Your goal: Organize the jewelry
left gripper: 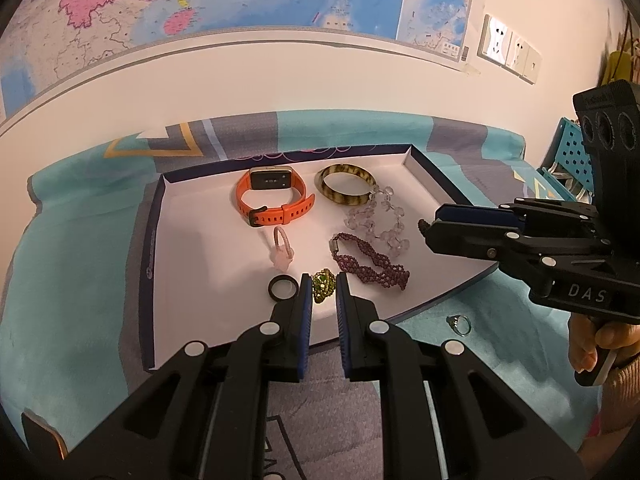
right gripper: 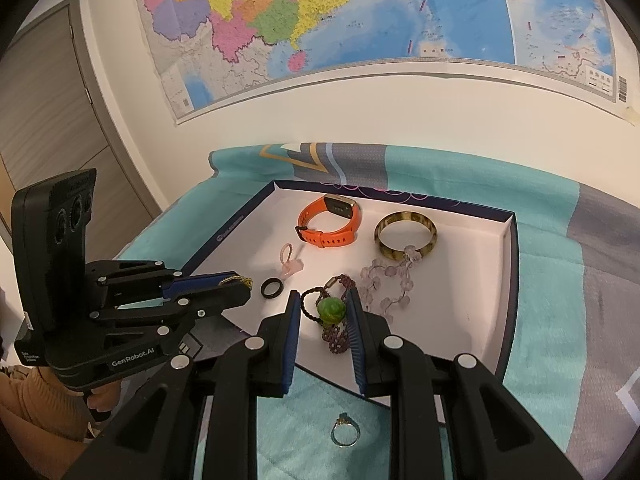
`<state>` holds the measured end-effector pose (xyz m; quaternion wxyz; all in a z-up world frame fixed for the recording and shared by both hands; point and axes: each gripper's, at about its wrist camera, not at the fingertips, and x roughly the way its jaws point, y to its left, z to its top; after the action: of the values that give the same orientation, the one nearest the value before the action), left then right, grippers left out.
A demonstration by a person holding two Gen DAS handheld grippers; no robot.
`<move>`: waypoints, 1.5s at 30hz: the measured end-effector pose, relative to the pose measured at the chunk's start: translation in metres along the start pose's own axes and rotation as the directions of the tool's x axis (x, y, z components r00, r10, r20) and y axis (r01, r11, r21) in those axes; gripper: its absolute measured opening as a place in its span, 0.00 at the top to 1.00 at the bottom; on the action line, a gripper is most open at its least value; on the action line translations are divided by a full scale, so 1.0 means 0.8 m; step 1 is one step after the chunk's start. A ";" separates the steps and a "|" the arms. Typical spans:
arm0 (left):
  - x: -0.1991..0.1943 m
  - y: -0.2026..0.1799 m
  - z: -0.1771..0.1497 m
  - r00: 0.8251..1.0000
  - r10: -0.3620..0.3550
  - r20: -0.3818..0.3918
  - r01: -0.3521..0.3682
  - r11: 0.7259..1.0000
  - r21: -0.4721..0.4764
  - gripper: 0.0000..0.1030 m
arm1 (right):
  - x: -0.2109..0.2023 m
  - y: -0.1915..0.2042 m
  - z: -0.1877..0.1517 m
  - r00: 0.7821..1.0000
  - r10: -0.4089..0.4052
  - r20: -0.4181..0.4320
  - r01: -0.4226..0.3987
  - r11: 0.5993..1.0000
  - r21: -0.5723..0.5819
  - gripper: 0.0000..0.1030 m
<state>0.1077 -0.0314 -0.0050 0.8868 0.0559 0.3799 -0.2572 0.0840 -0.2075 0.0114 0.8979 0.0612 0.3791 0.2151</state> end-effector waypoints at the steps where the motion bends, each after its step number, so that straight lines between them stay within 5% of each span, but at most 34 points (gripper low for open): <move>1: 0.000 0.000 0.000 1.000 0.000 0.001 0.000 1.000 -0.001 0.88 | 0.001 0.000 0.000 1.000 0.001 -0.001 -0.001 1.000 0.001 0.80; 45: 0.030 0.002 0.016 0.999 0.027 -0.021 -0.027 1.000 0.002 0.88 | 0.032 -0.017 0.019 1.000 -0.008 -0.027 0.009 1.000 0.029 0.79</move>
<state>0.1308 -0.0433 -0.0129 0.8861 0.0644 0.3881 -0.2451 0.1155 -0.2080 0.0014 0.8926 0.0696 0.3946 0.2068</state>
